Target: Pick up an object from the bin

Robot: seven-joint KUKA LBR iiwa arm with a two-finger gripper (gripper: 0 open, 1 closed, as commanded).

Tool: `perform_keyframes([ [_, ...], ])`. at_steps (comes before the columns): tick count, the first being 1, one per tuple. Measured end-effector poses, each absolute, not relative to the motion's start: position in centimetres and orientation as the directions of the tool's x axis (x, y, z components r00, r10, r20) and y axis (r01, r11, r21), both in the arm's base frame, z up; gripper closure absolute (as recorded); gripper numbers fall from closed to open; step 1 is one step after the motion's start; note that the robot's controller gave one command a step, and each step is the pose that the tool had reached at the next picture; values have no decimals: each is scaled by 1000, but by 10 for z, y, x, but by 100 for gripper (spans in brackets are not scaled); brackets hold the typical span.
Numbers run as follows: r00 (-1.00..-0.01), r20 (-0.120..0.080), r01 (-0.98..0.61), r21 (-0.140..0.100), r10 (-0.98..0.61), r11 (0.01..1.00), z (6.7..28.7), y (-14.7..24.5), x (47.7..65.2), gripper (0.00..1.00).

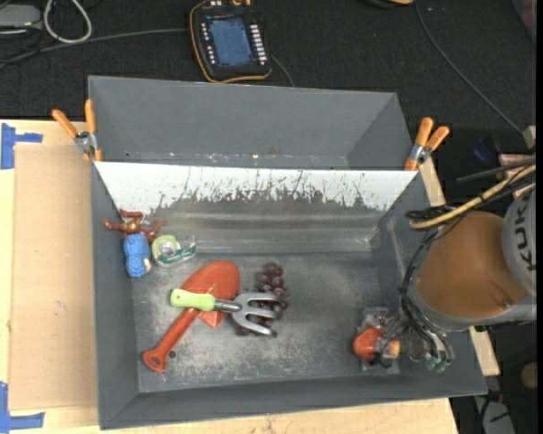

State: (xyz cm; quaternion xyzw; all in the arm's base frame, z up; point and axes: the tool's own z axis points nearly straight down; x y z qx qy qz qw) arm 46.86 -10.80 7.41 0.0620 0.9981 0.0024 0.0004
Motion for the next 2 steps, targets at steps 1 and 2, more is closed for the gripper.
perform_keyframes([
  [1, -993, 1, 120, 5, 120, 993, 120, -108, 469, 100],
  [2, -993, 9, 116, 7, 116, 993, 101, -107, 467, 100],
])
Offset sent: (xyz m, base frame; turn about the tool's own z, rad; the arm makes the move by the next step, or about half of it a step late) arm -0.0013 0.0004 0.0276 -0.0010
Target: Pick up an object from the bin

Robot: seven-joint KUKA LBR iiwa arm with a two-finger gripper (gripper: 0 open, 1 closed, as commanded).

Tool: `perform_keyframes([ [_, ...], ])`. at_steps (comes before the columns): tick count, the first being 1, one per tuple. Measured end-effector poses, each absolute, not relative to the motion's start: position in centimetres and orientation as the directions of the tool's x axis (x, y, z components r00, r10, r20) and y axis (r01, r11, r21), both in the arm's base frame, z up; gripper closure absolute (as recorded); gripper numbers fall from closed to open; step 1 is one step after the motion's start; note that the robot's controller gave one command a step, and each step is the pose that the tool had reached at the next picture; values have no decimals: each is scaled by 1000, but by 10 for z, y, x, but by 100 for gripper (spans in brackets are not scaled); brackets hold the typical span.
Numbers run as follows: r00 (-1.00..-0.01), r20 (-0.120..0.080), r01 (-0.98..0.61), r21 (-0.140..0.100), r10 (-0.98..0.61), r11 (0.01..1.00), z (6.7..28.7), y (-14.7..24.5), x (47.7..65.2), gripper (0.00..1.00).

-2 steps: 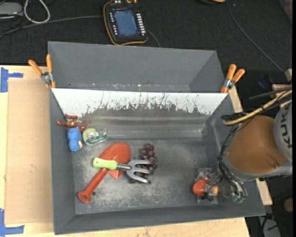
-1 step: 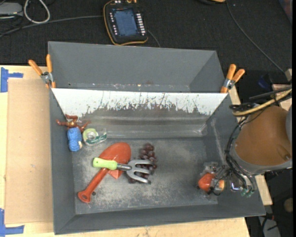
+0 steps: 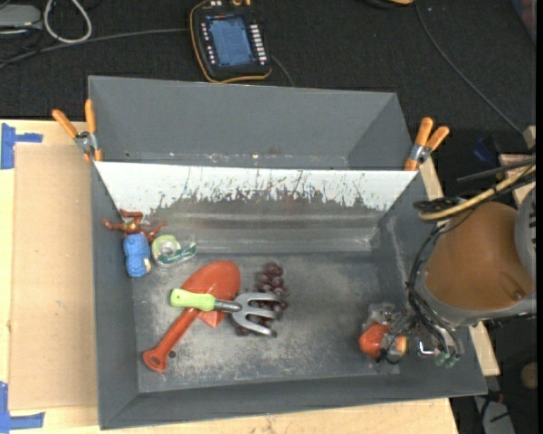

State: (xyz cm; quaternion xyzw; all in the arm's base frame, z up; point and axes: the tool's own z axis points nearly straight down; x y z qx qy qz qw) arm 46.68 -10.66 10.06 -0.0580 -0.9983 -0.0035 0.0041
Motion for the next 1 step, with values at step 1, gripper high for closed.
perform_keyframes([
  [1, -994, 4, 111, 6, 111, 994, 124, -107, 468, 100],
])
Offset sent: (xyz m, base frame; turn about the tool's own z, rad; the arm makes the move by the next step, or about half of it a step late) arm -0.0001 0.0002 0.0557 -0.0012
